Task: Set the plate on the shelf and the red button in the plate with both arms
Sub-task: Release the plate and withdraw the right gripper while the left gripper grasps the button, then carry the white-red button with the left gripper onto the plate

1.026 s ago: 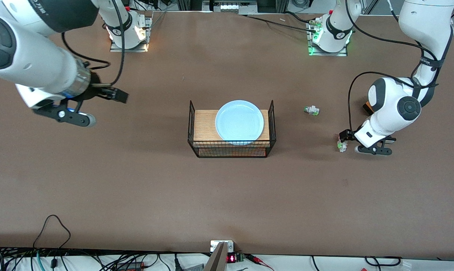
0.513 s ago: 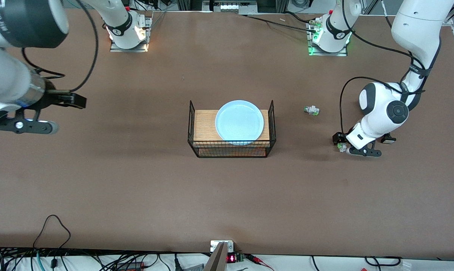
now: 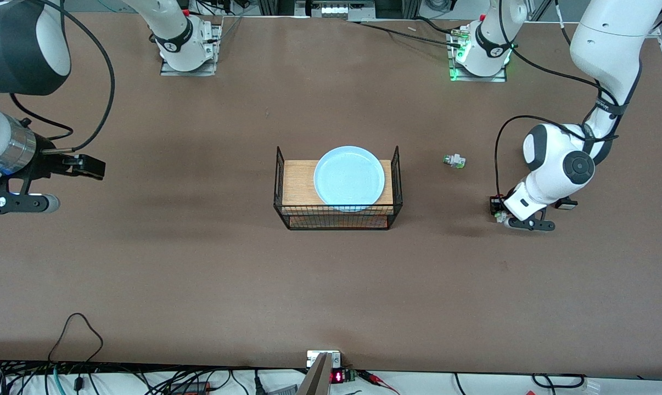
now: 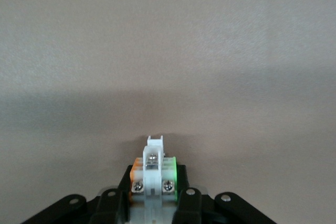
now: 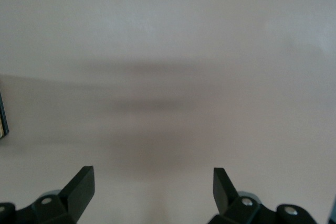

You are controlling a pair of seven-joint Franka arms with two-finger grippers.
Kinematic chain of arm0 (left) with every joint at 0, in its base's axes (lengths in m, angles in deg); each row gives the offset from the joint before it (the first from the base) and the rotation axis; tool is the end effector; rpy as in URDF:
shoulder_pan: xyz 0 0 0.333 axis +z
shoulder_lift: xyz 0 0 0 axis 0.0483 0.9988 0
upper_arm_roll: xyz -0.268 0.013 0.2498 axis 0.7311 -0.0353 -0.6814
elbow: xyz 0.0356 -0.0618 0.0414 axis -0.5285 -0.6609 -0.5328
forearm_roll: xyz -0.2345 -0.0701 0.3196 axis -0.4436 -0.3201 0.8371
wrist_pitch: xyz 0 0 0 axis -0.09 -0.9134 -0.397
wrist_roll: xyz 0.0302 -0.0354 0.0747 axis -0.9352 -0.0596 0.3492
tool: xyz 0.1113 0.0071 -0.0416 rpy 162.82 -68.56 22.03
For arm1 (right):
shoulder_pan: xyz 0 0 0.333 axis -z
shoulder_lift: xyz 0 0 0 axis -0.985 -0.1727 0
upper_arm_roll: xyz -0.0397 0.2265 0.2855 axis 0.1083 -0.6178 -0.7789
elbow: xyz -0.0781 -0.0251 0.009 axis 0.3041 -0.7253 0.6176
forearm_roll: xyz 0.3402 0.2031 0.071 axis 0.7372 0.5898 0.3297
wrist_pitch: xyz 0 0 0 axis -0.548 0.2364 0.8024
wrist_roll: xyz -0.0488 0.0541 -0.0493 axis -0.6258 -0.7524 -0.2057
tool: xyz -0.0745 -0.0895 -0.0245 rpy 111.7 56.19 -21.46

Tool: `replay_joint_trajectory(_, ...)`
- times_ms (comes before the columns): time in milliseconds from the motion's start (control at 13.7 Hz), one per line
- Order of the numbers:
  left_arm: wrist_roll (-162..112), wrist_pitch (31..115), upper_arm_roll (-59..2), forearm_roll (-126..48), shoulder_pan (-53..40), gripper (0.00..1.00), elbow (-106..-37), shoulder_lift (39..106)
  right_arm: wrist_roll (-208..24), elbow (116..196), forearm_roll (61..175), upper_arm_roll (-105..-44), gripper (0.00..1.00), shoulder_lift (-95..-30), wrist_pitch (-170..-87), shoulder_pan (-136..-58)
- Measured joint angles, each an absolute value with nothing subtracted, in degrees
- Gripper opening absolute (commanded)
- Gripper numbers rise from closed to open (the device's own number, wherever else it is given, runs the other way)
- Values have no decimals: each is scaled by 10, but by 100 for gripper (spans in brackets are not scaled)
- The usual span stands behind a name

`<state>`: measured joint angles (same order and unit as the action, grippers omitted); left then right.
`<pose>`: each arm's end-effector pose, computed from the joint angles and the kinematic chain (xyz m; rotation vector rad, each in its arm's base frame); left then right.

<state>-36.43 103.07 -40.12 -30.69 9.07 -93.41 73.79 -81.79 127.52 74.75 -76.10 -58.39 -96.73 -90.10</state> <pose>0.6019 -0.0017 0.2127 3.0838 -0.1106 -0.0353 0.6646 0.0669 0.6077 2.9969 0.0204 -0.1480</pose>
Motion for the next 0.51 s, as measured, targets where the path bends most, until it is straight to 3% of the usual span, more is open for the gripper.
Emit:
replay_joint_trajectory(293,-331,758,-357,-308,89,4,-778,701,-818,1483,752,-762,100,-453,-1086,-901)
replay_joint_trajectory(513,-262,579,-312,-309,76,4,-643,688,-818,1559,754,-775,100,-399,-1135,-902)
